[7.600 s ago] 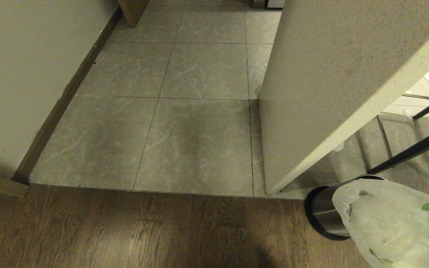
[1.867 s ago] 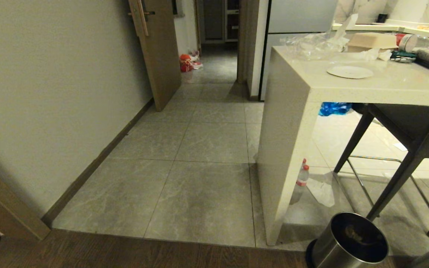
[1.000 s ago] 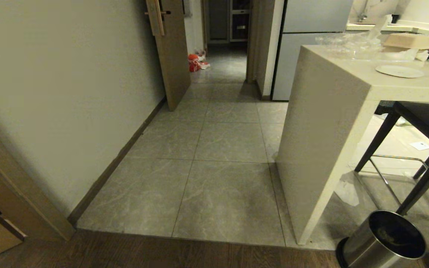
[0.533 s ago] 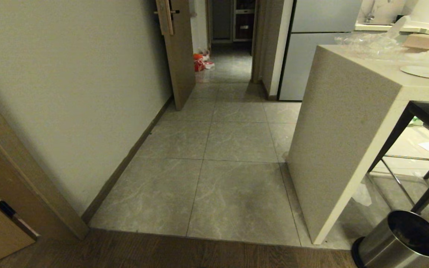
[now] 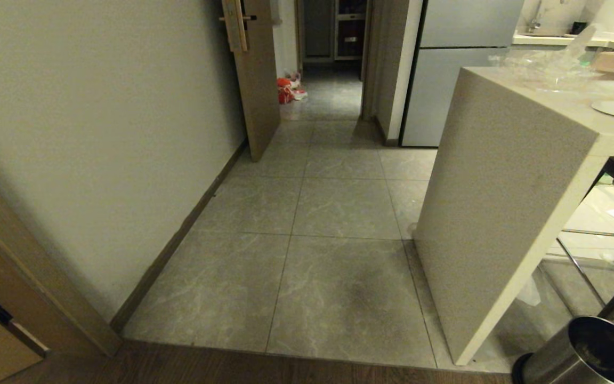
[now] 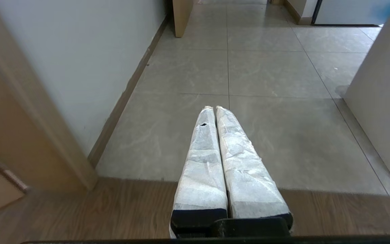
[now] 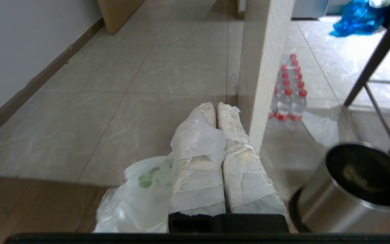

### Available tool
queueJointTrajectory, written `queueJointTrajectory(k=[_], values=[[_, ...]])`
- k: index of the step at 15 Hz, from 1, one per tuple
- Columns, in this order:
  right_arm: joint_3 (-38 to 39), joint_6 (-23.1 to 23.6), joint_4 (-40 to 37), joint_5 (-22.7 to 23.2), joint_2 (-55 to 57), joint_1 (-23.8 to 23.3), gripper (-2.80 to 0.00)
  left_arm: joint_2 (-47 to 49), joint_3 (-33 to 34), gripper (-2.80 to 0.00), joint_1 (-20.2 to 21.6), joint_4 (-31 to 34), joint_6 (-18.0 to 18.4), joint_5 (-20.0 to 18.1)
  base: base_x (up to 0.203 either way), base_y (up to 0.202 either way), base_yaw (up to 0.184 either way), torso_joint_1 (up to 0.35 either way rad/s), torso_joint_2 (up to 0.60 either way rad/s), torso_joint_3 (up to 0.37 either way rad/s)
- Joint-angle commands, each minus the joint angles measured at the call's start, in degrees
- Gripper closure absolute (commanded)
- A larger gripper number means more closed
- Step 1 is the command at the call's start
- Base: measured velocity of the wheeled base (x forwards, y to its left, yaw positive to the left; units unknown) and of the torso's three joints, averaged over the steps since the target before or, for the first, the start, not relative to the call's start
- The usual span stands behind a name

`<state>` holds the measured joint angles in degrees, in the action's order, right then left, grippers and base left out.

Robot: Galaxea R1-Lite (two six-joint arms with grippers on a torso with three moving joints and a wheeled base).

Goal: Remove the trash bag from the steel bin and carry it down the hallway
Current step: Put the trash bag at the door

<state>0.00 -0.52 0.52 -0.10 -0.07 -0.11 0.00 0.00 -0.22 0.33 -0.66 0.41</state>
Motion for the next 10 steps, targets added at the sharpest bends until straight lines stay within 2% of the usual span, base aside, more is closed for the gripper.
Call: queueJointTrajectory(k=[1, 10], values=[[0.2, 0.0, 0.0, 0.0, -0.1, 0.0, 0.00, 0.0, 0.1, 0.00, 0.0, 0.0, 0.0, 0.0, 0.192, 0.000, 0.003, 0.002, 0.00, 0.002], [0.2, 0.0, 0.0, 0.0, -0.1, 0.0, 0.00, 0.0, 0.1, 0.00, 0.1, 0.0, 0.0, 0.0, 0.189, 0.000, 0.001, 0.002, 0.00, 0.002]])
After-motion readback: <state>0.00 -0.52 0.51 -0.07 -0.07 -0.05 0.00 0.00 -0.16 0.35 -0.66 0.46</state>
